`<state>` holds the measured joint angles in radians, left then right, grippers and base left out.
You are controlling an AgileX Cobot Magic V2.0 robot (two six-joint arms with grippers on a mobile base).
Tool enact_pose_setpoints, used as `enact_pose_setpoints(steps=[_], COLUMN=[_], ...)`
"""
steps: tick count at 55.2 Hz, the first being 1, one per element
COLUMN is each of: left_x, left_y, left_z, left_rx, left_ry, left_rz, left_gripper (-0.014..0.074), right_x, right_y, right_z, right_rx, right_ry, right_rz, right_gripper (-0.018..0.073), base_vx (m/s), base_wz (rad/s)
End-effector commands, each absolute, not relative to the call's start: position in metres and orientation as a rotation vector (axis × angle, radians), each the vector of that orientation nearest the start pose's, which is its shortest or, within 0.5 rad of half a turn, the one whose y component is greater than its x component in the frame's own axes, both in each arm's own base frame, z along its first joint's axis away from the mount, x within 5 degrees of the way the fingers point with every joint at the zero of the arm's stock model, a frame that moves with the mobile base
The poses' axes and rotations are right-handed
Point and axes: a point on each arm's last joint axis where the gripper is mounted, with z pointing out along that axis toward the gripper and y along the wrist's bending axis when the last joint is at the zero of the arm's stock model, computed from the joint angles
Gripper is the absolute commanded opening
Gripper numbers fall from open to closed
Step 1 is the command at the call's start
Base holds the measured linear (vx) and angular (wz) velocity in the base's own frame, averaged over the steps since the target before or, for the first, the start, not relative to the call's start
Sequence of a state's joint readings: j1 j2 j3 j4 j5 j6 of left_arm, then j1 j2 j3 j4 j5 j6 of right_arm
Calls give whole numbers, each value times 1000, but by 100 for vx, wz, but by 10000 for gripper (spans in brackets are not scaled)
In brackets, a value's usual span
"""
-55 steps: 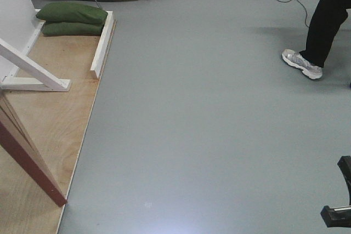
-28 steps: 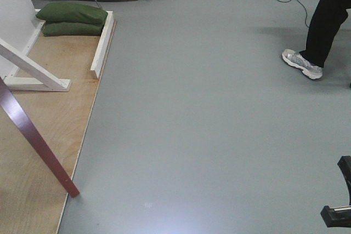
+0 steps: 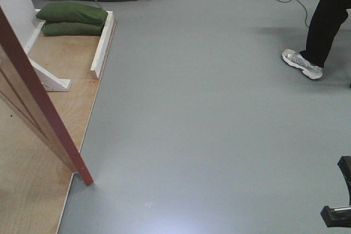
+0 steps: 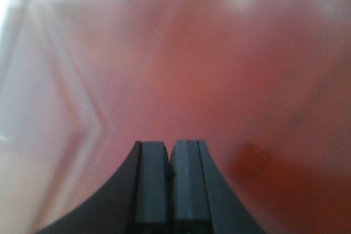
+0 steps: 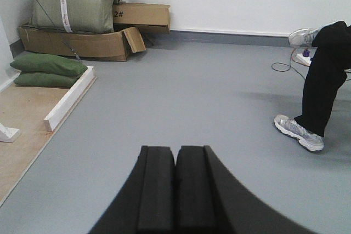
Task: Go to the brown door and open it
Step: 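Push the door panel with the left gripper, swinging it away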
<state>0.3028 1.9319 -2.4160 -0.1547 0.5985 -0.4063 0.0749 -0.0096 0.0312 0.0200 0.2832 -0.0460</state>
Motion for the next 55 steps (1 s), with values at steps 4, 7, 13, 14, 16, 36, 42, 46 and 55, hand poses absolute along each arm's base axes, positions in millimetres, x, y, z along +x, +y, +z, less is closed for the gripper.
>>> enact_pose_setpoints(steps=[4,7,13,14,16,36,42,46,55], left_x=[386,386,386,386,386,386,386,386,386], left_y=[103,103,103,103,103,103,103,103,103], left_z=[561,561,561,561,561,561,561,561,561], left_rx=[-519,-519,-519,-519,-519,-519,-519,-519,-519], left_ry=[1348,1348,1347,1347,1347,1347,1347,1347,1347], left_rz=[-284,-284,-282,-282,-282,-282,-282,-282,-282], left_gripper=[-3,-3,-3,-3,-3,-3,-3,-3,-3], right_x=[55,55,55,55,55,55,55,55,55], right_y=[4,4,4,4,4,4,4,4,4], right_z=[184,184,184,184,184,184,184,184,184], right_rx=[-98,-98,-98,-98,-98,-98,-98,-98,-98], right_ry=[1694,1694,1694,1694,1694,1694,1694,1694,1694], right_rz=[29,29,29,29,29,29,29,29,29], right_gripper=[0,0,0,0,0,0,0,0,0], base_vx=[0,0,0,0,0,0,0,0,0], base_wz=[0,0,0,0,0,0,0,0,0])
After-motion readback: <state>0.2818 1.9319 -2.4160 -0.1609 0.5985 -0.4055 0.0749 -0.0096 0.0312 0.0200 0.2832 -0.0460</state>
